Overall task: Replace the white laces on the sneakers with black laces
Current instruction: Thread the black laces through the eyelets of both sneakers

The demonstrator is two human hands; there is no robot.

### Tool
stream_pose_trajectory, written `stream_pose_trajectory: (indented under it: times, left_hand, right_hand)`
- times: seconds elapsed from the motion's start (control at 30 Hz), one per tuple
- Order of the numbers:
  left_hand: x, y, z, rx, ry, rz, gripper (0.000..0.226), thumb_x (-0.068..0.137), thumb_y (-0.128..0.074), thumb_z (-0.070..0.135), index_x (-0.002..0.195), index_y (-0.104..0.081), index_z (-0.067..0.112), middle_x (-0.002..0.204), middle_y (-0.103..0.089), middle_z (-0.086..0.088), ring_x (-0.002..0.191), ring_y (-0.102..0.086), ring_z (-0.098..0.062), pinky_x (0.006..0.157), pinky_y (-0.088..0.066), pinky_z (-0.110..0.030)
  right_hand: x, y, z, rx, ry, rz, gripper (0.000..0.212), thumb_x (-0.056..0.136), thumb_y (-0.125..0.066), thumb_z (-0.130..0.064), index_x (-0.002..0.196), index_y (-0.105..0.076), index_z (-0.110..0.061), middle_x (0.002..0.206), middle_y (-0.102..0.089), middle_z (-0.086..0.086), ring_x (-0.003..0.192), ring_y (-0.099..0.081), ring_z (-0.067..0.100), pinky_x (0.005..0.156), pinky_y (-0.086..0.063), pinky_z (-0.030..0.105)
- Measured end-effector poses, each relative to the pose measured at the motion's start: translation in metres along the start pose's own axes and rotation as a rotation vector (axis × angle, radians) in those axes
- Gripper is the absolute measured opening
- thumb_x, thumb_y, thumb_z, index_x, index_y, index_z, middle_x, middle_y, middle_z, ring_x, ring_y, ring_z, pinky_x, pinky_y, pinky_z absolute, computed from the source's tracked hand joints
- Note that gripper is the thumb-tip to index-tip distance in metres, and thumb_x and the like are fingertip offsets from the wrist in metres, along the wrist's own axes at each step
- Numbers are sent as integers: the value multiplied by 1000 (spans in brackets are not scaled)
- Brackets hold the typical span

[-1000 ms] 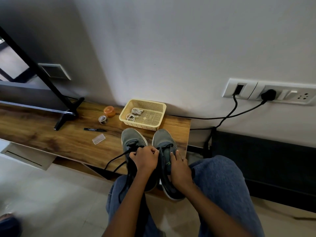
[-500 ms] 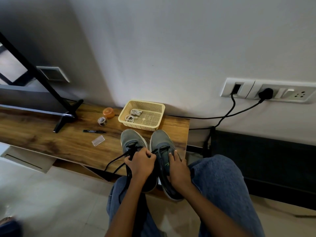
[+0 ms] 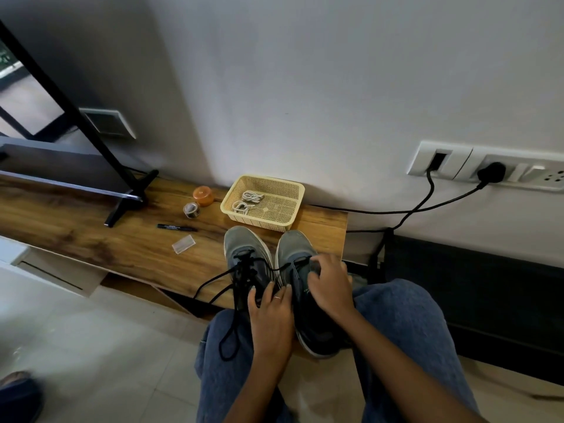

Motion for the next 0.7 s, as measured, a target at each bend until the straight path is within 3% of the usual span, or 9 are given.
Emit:
stream_pose_trajectory:
  times: [0.13,0.27,0.37,0.43,0.5,0.63,0.7]
  left_hand:
    - [0,-2,0,-13,2,20,43,83,-38,35,102,-74,22,92,-74,8,107,-65,-19,101,-25,-47]
    - [0,-5,-2,-18,-8,34,41,79,-38,33,98,-73,24,91,-73,9,107,-64,-17,102,-27,-45]
    - [1,-6,-3,-16,-9,42,40,77,-38,32,93,-74,25,93,-72,8,108,-63,-16,102,-28,-43]
    - [1,-7,-4,-20,-16,39,38,77,-39,32,90,-74,25,92,-72,8,109,-63,-16,102,-28,-42]
    - [0,-7,-5,-26,-24,19,38,77,-39,32,92,-74,25,92,-72,8,109,-62,-15,103,-28,-41]
    - [0,-5,-5,-101,13,11,42,79,-37,32,100,-73,24,93,-72,9,106,-63,-14,104,-24,-39]
    - [1,4,-4,-258,86,70,46,84,-34,38,111,-69,26,106,-70,11,111,-60,-10,108,-16,-37]
  right_hand:
    - [20,0,-29,-87,156,-26,25,93,-44,-21,109,-63,-22,118,-52,-2,120,-37,19,98,-27,39]
    - [34,-24,-58,-432,333,-193,33,94,-45,-26,124,-58,-22,135,-42,2,129,-27,26,102,-26,46]
    - [37,-47,-61,-706,347,-319,42,93,-50,-32,134,-48,-21,146,-26,9,137,-15,34,106,-20,54]
    - [36,-57,-59,-763,336,-338,42,94,-50,-32,135,-45,-22,147,-24,10,139,-11,36,107,-18,57]
    - [35,-57,-58,-665,319,-296,33,94,-49,-31,125,-53,-22,141,-33,7,136,-16,33,106,-19,54]
    - [34,-22,-73,-127,178,-191,15,91,-52,-32,97,-60,-21,120,-48,-1,123,-28,24,89,-21,40]
    - [32,1,-83,70,145,-201,11,92,-54,-31,91,-59,-21,108,-52,-2,115,-32,18,88,-21,40]
Point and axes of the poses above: each hand's wrist, its own x-axis towards the middle knuckle, its own y-axis out of the back of the hand, z = x × y, the point moved 4 cm from there along x, towards the middle knuckle
